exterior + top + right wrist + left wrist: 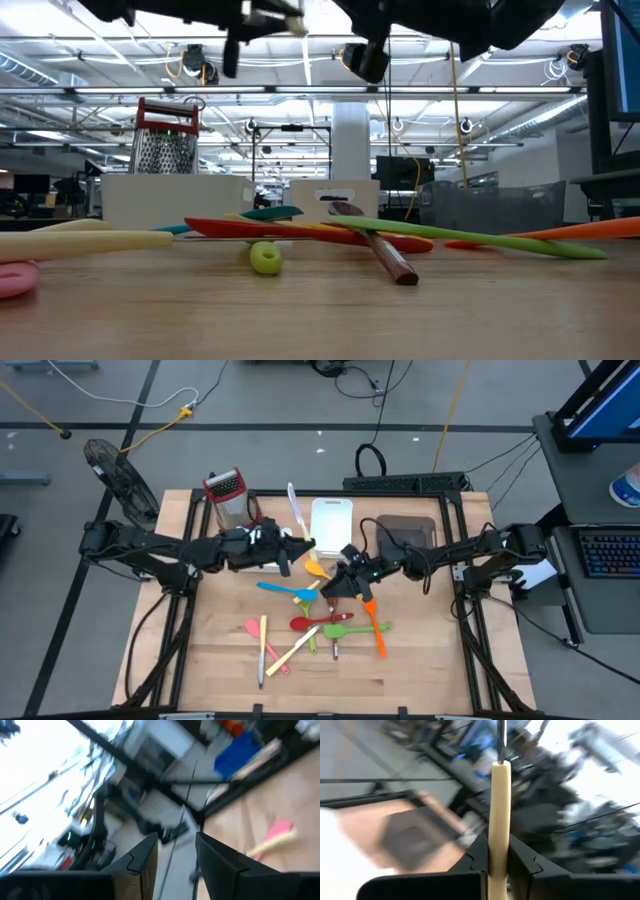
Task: Pick & Place Kitchen Items
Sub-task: Put the yellow knife into the left white bin
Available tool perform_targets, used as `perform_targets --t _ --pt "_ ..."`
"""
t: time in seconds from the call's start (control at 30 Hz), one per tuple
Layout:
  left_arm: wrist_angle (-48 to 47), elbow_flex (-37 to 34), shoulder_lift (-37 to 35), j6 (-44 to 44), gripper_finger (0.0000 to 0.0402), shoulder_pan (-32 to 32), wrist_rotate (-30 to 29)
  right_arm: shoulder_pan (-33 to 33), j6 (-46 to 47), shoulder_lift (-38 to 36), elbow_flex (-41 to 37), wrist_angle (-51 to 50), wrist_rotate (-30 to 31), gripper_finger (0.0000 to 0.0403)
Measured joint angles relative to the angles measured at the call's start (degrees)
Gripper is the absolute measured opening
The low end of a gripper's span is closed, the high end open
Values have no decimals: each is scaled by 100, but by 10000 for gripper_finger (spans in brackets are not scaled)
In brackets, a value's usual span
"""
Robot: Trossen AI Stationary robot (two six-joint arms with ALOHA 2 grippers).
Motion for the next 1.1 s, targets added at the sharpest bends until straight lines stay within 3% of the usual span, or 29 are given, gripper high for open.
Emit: perform_targets --t 0.23,0.4,0.53,0.73,0.9,1.1 --pt "-2315 7 -1072 685 28 -151 -1149 0 -46 1 -2 -411 -507 117" --pt "-5278 660 -1346 695 28 -352 -1863 0 -166 2 -4 -427 -505 111" --pt "-7347 1495 -1038 759 28 -340 -2105 -7 -279 8 -4 -432 -478 110" --pt "-9404 2395 -337 1206 28 -133 -2155 -7 -367 6 -4 -431 -470 109" --pt "-10922 2660 267 1427 28 44 -2135 -7 -527 6 -4 -426 -461 108" --pt "-11868 2662 850 1638 28 207 -2118 -30 -930 6 -4 -383 -467 107"
